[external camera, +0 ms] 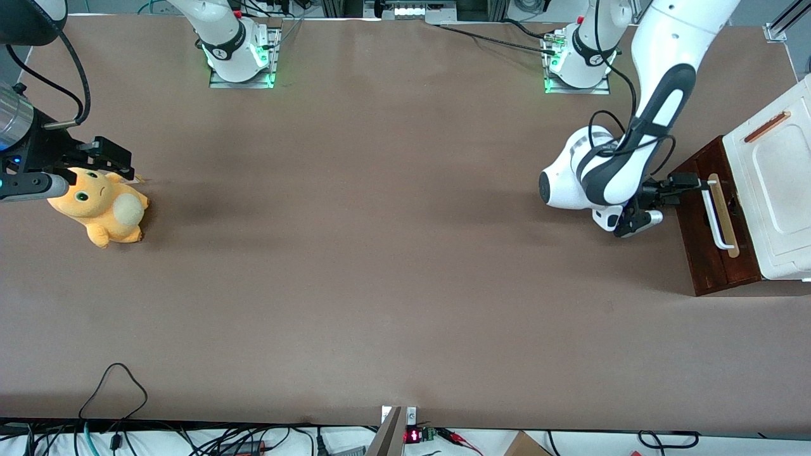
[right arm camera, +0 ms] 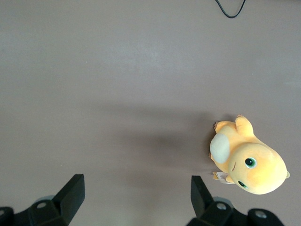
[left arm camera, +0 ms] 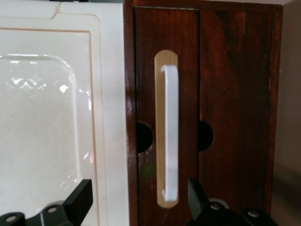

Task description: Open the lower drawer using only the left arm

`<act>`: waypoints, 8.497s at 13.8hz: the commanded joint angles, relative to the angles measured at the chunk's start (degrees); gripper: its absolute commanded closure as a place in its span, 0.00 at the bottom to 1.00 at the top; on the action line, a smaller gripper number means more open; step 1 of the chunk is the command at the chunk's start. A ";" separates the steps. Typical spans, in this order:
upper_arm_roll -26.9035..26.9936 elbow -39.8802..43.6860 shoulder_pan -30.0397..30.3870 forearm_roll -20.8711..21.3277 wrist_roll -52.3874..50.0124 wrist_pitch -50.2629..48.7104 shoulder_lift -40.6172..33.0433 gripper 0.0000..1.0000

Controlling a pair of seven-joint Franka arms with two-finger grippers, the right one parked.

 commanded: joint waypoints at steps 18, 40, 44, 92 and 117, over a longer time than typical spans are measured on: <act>6.82 1.44 -0.38 10.05 -2.39 2.33 6.11 0.30; 8.58 1.44 0.23 11.81 -2.48 2.59 7.25 0.64; 8.67 1.44 0.32 11.81 -2.48 2.59 7.25 0.70; -2.76 5.04 -6.62 9.87 0.51 0.83 6.82 0.20; 18.49 25.52 -5.30 -76.50 56.72 17.44 -24.38 0.00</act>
